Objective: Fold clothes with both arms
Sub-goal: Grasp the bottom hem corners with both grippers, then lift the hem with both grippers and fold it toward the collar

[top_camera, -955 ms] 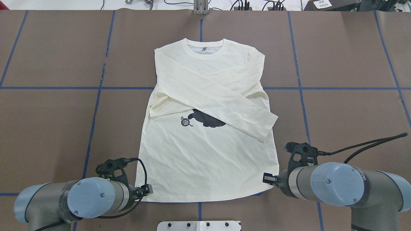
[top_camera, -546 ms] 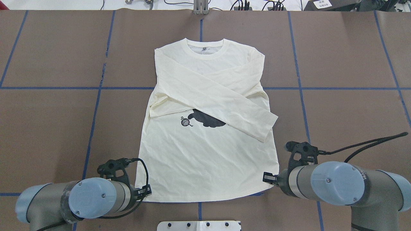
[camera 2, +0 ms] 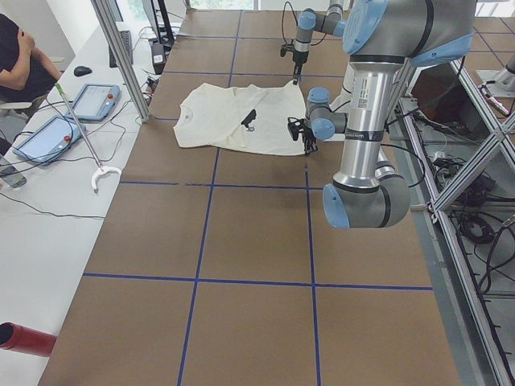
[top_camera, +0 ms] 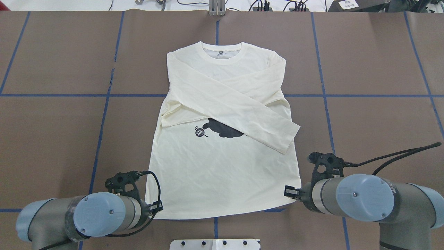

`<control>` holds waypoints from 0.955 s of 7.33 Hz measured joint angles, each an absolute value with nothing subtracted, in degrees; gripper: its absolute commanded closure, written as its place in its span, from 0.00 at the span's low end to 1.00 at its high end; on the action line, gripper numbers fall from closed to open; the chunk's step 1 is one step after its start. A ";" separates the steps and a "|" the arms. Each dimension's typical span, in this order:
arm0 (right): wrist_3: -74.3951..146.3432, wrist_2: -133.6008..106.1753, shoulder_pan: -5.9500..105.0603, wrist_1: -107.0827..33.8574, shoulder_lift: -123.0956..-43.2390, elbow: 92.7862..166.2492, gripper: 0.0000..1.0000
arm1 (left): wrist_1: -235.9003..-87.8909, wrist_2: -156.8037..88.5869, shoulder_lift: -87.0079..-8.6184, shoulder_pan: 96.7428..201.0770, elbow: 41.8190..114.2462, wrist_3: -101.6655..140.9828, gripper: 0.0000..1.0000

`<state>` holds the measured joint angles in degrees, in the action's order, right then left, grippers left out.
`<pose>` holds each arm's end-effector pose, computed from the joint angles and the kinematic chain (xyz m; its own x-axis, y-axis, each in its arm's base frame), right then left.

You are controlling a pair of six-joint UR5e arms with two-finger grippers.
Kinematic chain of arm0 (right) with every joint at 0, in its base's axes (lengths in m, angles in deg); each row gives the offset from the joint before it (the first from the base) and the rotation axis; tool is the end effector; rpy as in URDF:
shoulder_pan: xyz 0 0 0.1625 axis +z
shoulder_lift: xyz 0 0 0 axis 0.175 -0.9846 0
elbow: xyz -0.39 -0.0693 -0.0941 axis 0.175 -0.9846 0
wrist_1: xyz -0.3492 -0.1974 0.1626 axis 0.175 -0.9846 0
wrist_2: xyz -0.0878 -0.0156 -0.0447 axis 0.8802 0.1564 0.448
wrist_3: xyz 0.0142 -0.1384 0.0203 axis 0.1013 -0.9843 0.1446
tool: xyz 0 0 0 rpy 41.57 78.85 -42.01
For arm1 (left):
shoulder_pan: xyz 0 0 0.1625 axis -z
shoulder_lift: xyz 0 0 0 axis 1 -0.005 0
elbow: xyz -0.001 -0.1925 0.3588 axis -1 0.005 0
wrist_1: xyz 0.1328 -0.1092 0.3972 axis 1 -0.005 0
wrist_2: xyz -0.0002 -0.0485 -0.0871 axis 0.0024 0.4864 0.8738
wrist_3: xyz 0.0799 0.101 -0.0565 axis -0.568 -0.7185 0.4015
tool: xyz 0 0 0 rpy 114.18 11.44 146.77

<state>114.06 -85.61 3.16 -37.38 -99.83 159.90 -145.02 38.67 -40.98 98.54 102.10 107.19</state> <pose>-0.4843 -0.2384 0.3377 0.6194 0.2276 0.7514 -0.2151 0.9696 -0.1164 0.5602 -0.2113 0.3293 0.6350 -0.3129 -0.7063 0.2388 0.9490 -0.2057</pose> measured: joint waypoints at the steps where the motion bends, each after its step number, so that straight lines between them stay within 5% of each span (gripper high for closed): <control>1: 114.05 -85.70 3.27 -37.37 -99.84 159.92 1.00 | -145.00 38.67 -41.02 98.59 102.43 107.20 1.00; 7: 113.96 -97.01 6.67 -37.30 -103.47 167.70 1.00 | -133.79 38.67 -40.26 95.54 120.34 107.22 1.00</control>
<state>113.96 -97.01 6.67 -37.30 -103.47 167.70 -133.79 38.67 -40.26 95.54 120.34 107.22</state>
